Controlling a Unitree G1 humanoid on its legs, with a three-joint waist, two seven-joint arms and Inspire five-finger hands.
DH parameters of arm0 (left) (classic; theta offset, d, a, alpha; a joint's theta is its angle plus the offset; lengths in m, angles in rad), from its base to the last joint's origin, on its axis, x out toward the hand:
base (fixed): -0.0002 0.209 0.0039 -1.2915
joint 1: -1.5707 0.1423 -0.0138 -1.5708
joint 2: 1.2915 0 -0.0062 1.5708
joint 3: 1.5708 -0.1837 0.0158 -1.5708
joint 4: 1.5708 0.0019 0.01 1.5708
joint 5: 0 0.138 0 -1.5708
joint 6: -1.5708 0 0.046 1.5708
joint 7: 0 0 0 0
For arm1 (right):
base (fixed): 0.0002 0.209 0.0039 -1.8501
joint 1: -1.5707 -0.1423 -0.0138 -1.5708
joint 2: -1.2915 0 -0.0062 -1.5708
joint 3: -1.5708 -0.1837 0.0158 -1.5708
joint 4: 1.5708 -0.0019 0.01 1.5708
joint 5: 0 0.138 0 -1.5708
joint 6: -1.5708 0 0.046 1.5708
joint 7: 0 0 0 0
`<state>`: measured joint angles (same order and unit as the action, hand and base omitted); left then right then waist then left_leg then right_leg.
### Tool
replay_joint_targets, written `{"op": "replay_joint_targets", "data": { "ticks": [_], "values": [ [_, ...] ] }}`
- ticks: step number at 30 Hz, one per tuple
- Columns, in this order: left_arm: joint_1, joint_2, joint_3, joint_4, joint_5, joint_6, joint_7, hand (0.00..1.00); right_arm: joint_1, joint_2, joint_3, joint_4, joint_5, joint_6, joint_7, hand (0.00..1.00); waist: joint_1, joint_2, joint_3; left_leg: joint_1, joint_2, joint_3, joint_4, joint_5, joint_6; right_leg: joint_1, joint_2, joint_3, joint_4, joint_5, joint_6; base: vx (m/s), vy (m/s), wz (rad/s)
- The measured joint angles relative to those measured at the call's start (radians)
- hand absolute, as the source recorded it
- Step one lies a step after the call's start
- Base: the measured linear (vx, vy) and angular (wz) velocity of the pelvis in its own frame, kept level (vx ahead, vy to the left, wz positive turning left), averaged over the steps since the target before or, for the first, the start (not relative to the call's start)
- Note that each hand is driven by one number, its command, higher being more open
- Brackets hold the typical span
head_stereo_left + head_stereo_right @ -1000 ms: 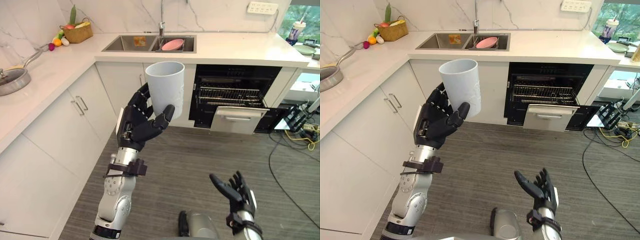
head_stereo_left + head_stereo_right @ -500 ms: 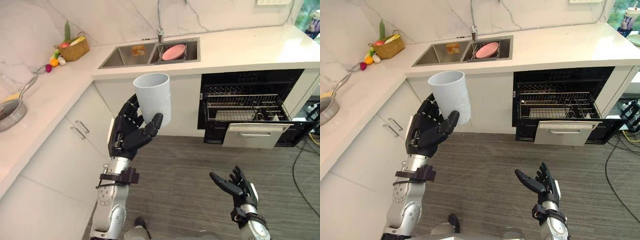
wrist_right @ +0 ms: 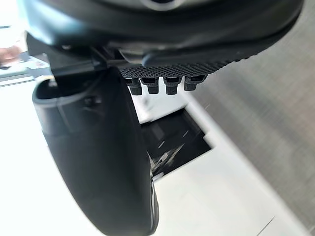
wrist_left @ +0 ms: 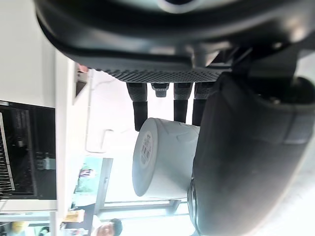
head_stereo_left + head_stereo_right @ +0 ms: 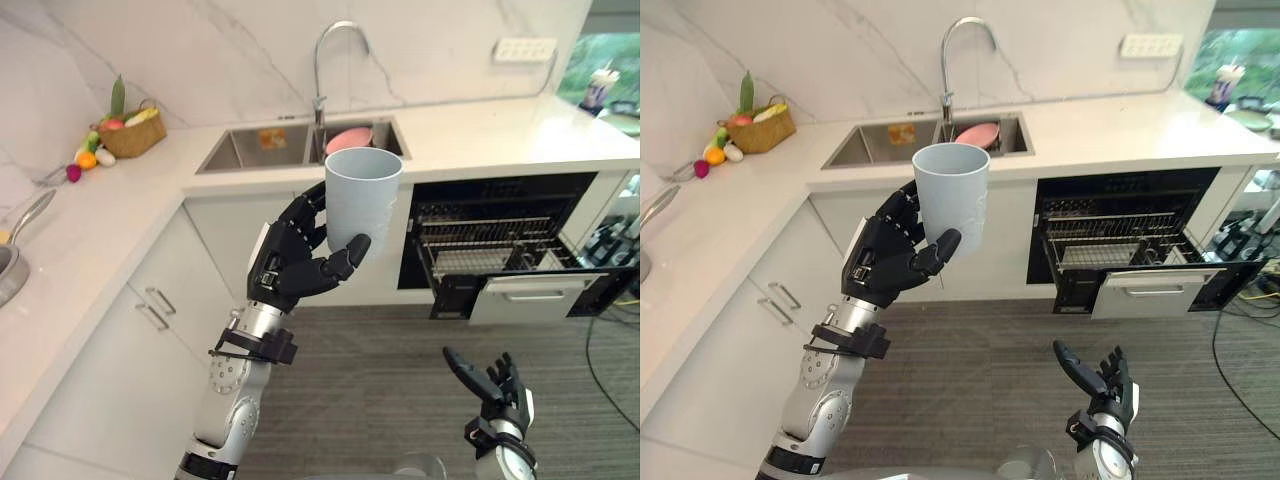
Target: Walk over to the sink, pick up the cup, carry it to the dishwasher, place the cup inside the dishwasher, then close the dishwasher door
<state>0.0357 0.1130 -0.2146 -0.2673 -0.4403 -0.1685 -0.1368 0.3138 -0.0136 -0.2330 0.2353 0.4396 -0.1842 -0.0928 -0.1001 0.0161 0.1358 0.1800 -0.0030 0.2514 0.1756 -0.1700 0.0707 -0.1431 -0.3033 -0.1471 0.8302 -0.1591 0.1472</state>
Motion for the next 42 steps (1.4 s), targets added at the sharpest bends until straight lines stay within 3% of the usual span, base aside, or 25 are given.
{"op": "replay_joint_targets", "data": {
  "ticks": [3, 4, 6, 7, 8, 9, 11, 13, 16, 17, 19, 21, 22, 23, 24, 25, 27, 31, 32, 33, 35, 36, 38, 39, 42],
  "values": [
    [0.000, 0.004, 0.020, 0.000, 0.009, 0.000, 0.004, 0.00, 0.008, 0.000, -0.007, -0.090, 0.004, 0.000, 0.057, 1.00, -0.001, -0.001, 0.015, 0.010, 0.029, -0.009, 0.008, -0.026, -0.020, -0.055, 0.120, 0.010, -0.266, -0.020, -0.026, 0.13, -0.038, 0.09],
    [-0.001, 0.004, 0.019, 0.000, 0.011, 0.000, 0.007, 0.00, 0.008, 0.000, -0.007, -0.100, 0.007, 0.000, 0.061, 1.00, -0.001, -0.001, 0.018, 0.014, 0.035, -0.011, 0.014, -0.034, -0.027, -0.062, 0.129, 0.018, -0.311, -0.011, -0.037, 0.19, -0.101, 0.11],
    [0.000, 0.007, 0.012, -0.002, 0.012, 0.000, 0.016, 0.00, 0.011, 0.001, 0.002, -0.139, 0.007, -0.007, 0.067, 1.00, 0.005, -0.007, 0.021, 0.024, 0.059, -0.016, 0.063, -0.087, -0.066, -0.060, 0.148, 0.028, -0.479, 0.066, -0.061, 0.25, -0.157, 0.03],
    [0.002, 0.007, 0.011, -0.004, 0.013, 0.000, 0.020, 0.00, 0.012, 0.002, 0.010, -0.155, 0.002, -0.018, 0.068, 1.00, 0.009, -0.017, 0.018, 0.031, 0.057, -0.014, 0.080, -0.109, -0.081, -0.057, 0.142, 0.027, -0.509, 0.083, -0.063, 0.31, -0.238, -0.12],
    [0.014, 0.000, 0.008, -0.004, 0.016, 0.002, 0.027, 0.00, 0.012, -0.003, 0.026, -0.196, -0.022, -0.048, 0.066, 1.00, 0.011, -0.021, 0.017, 0.054, 0.063, -0.013, 0.111, -0.153, -0.105, -0.051, 0.142, 0.028, -0.485, 0.152, -0.099, 0.35, -0.274, -0.06],
    [0.032, -0.011, -0.011, -0.004, 0.036, 0.004, 0.026, 0.00, 0.014, -0.007, 0.032, -0.254, -0.058, -0.078, 0.047, 1.00, 0.002, 0.001, 0.008, 0.075, 0.091, -0.020, 0.121, -0.180, -0.125, -0.055, 0.158, 0.017, -0.426, 0.147, -0.126, 0.36, -0.275, 0.02],
    [0.037, -0.018, -0.067, -0.008, 0.052, 0.006, 0.013, 0.00, 0.007, -0.022, 0.030, -0.359, -0.077, -0.117, 0.015, 1.00, 0.002, 0.046, -0.017, 0.082, 0.147, -0.027, 0.124, -0.212, -0.149, -0.077, 0.192, -0.015, -0.349, 0.061, -0.144, 0.35, -0.248, 0.21],
    [0.026, -0.015, -0.106, -0.008, 0.060, 0.006, -0.008, 0.00, -0.028, -0.035, 0.012, -0.431, -0.077, -0.168, -0.003, 1.00, -0.001, 0.059, -0.028, 0.077, 0.183, -0.040, 0.159, -0.197, -0.163, -0.087, 0.215, -0.038, -0.295, -0.014, -0.166, 0.37, -0.268, 0.22],
    [0.022, -0.002, -0.103, 0.008, 0.061, 0.007, -0.012, 0.00, -0.113, -0.082, -0.033, -0.460, -0.070, -0.203, -0.012, 1.00, -0.008, 0.063, -0.030, -0.062, 0.268, -0.050, 0.532, -0.097, -0.146, -0.045, 0.256, -0.042, -0.275, -0.066, -0.199, 0.35, -0.247, -0.13],
    [0.015, 0.007, -0.097, 0.015, 0.060, 0.007, -0.012, 0.00, -0.120, -0.097, -0.049, -0.459, -0.068, -0.202, -0.012, 1.00, -0.006, 0.075, -0.018, -0.145, 0.312, -0.074, 0.740, -0.026, -0.126, 0.016, 0.286, -0.040, -0.307, -0.084, -0.211, 0.37, -0.189, -0.14],
    [0.011, 0.013, -0.087, 0.034, 0.056, 0.007, -0.012, 0.00, -0.105, -0.097, -0.077, -0.442, -0.057, -0.198, -0.010, 1.00, -0.003, 0.071, 0.009, -0.222, 0.336, -0.091, 0.946, -0.033, -0.121, 0.147, 0.308, -0.036, -0.381, -0.089, -0.216, 0.39, -0.130, -0.25],
    [0.009, 0.014, -0.078, 0.041, 0.048, 0.005, -0.013, 0.00, -0.089, -0.097, -0.091, -0.433, 0.003, -0.188, 0.007, 1.00, -0.002, 0.068, 0.010, -0.260, 0.340, -0.034, 0.886, -0.047, -0.105, 0.234, 0.301, -0.019, -0.447, -0.087, -0.212, 0.35, -0.058, -0.32],
    [0.000, 0.007, -0.077, 0.041, 0.045, 0.001, -0.016, 0.00, -0.088, -0.094, -0.103, -0.420, 0.030, -0.184, 0.009, 1.00, -0.005, 0.066, 0.011, -0.274, 0.330, 0.004, 0.722, -0.055, -0.108, 0.265, 0.281, -0.009, -0.473, -0.086, -0.211, 0.35, -0.002, -0.25],
    [-0.012, -0.006, -0.090, 0.041, 0.046, -0.002, -0.018, 0.00, -0.083, -0.092, -0.117, -0.407, 0.048, -0.174, 0.007, 1.00, -0.007, 0.064, 0.011, -0.276, 0.295, -0.004, 0.501, -0.049, -0.119, 0.281, 0.254, 0.001, -0.482, -0.086, -0.209, 0.35, 0.030, -0.24],
    [-0.013, -0.011, -0.098, 0.040, 0.047, -0.003, -0.019, 0.00, -0.081, -0.093, -0.118, -0.397, 0.048, -0.170, 0.004, 1.00, -0.007, 0.063, 0.011, -0.276, 0.271, -0.021, 0.393, -0.040, -0.134, 0.281, 0.239, 0.012, -0.480, -0.090, -0.203, 0.31, 0.083, -0.35],
    [-0.014, -0.024, -0.114, 0.037, 0.048, -0.003, -0.020, 0.00, -0.077, -0.095, -0.113, -0.382, 0.048, -0.163, 0.003, 1.00, -0.007, 0.062, 0.011, -0.275, 0.228, -0.075, 0.228, -0.008, -0.167, 0.281, 0.207, 0.041, -0.477, -0.102, -0.182, 0.29, 0.138, -0.50],
    [-0.014, -0.026, -0.141, 0.037, 0.050, -0.002, -0.020, 0.00, -0.068, -0.095, -0.105, -0.354, 0.048, -0.139, 0.002, 1.00, -0.009, 0.065, 0.009, -0.267, 0.198, -0.130, 0.062, 0.080, -0.205, 0.282, 0.168, 0.108, -0.461, -0.139, -0.127, 0.35, 0.220, -0.73],
    [-0.013, -0.019, -0.152, 0.035, 0.050, -0.002, -0.028, 0.00, -0.050, -0.095, -0.114, -0.344, 0.050, -0.129, 0.002, 1.00, -0.020, 0.077, 0.000, -0.241, 0.184, -0.149, 0.036, 0.147, -0.191, 0.279, 0.157, 0.197, -0.440, -0.196, -0.066, 0.27, 0.314, -0.75],
    [-0.006, 0.000, -0.149, 0.035, 0.050, -0.001, -0.028, 0.00, -0.044, -0.084, -0.112, -0.342, 0.050, -0.128, 0.002, 1.00, -0.017, 0.045, -0.013, -0.237, 0.145, -0.136, 0.073, 0.163, -0.193, 0.275, 0.117, 0.237, -0.431, -0.217, -0.041, 0.32, 0.423, -0.71],
    [-0.007, 0.024, -0.150, 0.034, 0.061, 0.003, -0.024, 0.00, -0.030, -0.078, -0.112, -0.347, 0.050, -0.128, 0.001, 1.00, -0.033, 0.028, -0.043, -0.250, 0.099, -0.107, 0.104, 0.121, -0.167, 0.270, 0.069, 0.250, -0.435, -0.212, -0.033, 0.38, 0.476, -0.59],
    [-0.024, 0.027, -0.139, 0.034, 0.069, 0.010, -0.010, 0.00, -0.029, -0.077, -0.113, -0.343, 0.050, -0.124, -0.010, 1.00, -0.050, 0.018, -0.045, -0.255, 0.066, -0.070, 0.145, 0.083, -0.137, 0.207, 0.024, 0.254, -0.332, -0.173, -0.044, 0.28, 0.338, -0.31],
    [-0.038, 0.030, -0.135, 0.032, 0.069, 0.022, 0.011, 0.00, -0.029, -0.061, -0.113, -0.340, 0.049, -0.104, -0.012, 1.00, -0.049, 0.016, -0.044, -0.229, 0.055, -0.045, 0.151, 0.064, -0.120, 0.156, 0.003, 0.240, -0.228, -0.128, -0.056, 0.19, 0.259, -0.38],
    [-0.048, 0.032, -0.119, 0.027, 0.069, 0.037, 0.043, 0.00, -0.029, -0.035, -0.101, -0.331, 0.048, -0.073, -0.005, 1.00, -0.049, 0.016, -0.035, -0.155, 0.061, -0.013, 0.134, 0.044, -0.098, 0.140, -0.017, 0.191, -0.148, -0.031, -0.042, 0.21, 0.288, -0.64],
    [-0.048, 0.032, -0.094, 0.008, 0.069, 0.038, 0.064, 0.00, -0.032, -0.022, -0.080, -0.326, 0.048, -0.059, 0.022, 1.00, -0.043, 0.018, -0.033, -0.110, 0.076, 0.012, 0.105, 0.038, -0.093, 0.137, -0.019, 0.156, -0.163, -0.026, -0.028, 0.16, 0.225, -0.81],
    [-0.077, 0.039, -0.016, -0.048, 0.069, 0.025, 0.110, 0.00, -0.045, -0.018, -0.026, -0.325, 0.049, -0.053, 0.108, 1.00, -0.026, 0.011, -0.030, -0.101, 0.113, 0.078, 0.086, 0.026, -0.110, 0.075, 0.007, 0.069, -0.297, -0.019, -0.031, 0.03, 0.096, -0.82]
  ]
}}
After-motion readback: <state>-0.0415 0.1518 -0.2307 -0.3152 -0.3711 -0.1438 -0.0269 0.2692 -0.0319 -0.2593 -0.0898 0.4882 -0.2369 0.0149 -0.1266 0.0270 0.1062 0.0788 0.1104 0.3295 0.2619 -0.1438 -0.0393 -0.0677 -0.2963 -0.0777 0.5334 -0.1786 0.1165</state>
